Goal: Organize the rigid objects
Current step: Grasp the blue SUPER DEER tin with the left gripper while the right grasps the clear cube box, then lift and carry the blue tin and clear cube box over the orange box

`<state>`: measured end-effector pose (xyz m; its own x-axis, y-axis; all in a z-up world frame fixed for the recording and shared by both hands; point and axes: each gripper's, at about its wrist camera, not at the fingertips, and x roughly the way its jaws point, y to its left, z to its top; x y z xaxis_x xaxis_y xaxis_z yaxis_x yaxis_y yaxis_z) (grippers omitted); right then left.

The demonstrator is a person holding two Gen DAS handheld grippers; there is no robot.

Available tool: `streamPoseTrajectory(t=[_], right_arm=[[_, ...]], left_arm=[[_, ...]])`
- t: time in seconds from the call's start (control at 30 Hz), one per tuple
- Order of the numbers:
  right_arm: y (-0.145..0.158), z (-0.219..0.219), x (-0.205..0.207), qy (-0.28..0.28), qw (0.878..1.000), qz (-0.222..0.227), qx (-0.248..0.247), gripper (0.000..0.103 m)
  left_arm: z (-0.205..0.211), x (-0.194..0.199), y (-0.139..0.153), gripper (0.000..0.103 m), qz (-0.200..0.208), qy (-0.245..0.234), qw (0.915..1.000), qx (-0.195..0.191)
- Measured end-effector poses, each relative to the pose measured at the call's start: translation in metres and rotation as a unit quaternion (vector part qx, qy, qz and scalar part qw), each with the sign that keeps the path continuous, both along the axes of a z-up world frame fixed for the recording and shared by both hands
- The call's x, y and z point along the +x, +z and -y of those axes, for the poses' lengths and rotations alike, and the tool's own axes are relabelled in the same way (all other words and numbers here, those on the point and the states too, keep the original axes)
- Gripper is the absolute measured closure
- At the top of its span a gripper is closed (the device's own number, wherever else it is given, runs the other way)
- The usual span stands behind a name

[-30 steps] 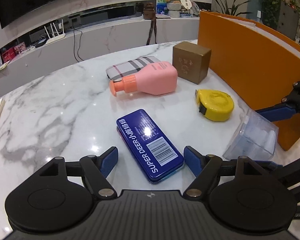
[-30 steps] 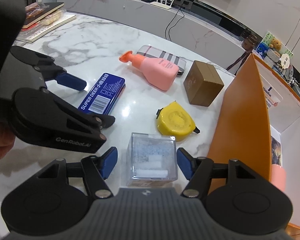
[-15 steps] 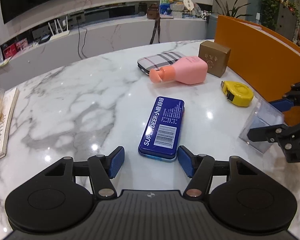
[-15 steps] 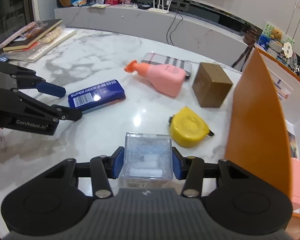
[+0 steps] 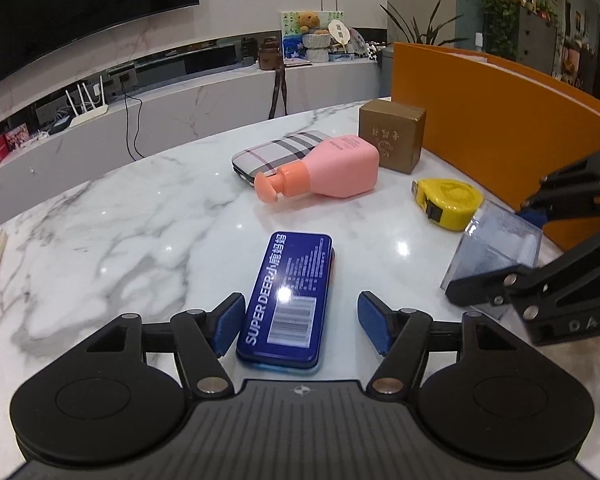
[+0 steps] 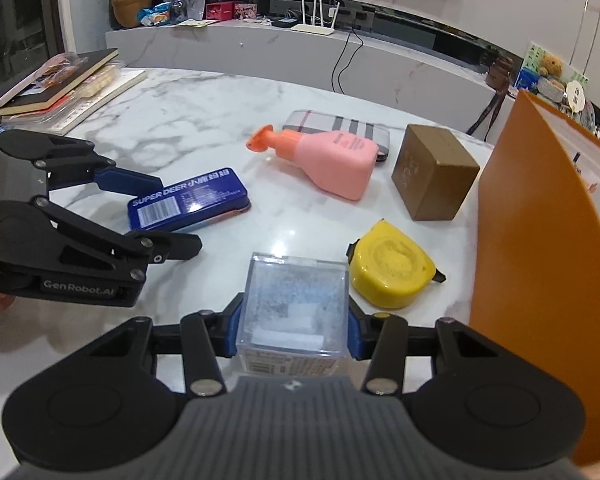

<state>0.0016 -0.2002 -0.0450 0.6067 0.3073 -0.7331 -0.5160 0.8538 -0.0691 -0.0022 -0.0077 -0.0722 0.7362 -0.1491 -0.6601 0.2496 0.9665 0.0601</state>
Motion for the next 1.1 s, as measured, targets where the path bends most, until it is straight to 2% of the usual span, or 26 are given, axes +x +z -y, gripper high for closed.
streamPoseTrajectory(t=[0.13, 0.3, 0.43, 0.7, 0.9, 1.1], right_arm=[[-0.004, 0.000, 0.007, -0.004, 1.000, 0.003, 0.010, 0.053], [-0.005, 0.001, 0.011, -0.008, 1.000, 0.007, 0.018, 0.053], [-0.005, 0.001, 0.013, -0.007, 1.000, 0.005, 0.022, 0.053], [-0.005, 0.002, 0.012, -0.006, 1.000, 0.003, 0.022, 0.054], [-0.004, 0.002, 0.011, -0.003, 1.000, 0.000, 0.021, 0.055], [0.001, 0.001, 0.008, 0.001, 1.000, 0.004, 0.023, 0.055]], left_arm=[[-0.004, 0.008, -0.002, 0.027, -0.002, 0.003, 0.9998, -0.019], [-0.003, 0.011, -0.002, 0.028, -0.001, -0.010, 0.9997, -0.020], [-0.001, 0.009, -0.001, 0.039, -0.005, -0.019, 0.9996, -0.020], [-0.002, 0.007, 0.001, 0.053, -0.005, -0.020, 0.9996, -0.020], [-0.002, 0.006, 0.004, 0.053, -0.017, -0.017, 0.9996, -0.014], [-0.005, 0.004, 0.015, 0.053, -0.012, -0.005, 0.9998, -0.017]])
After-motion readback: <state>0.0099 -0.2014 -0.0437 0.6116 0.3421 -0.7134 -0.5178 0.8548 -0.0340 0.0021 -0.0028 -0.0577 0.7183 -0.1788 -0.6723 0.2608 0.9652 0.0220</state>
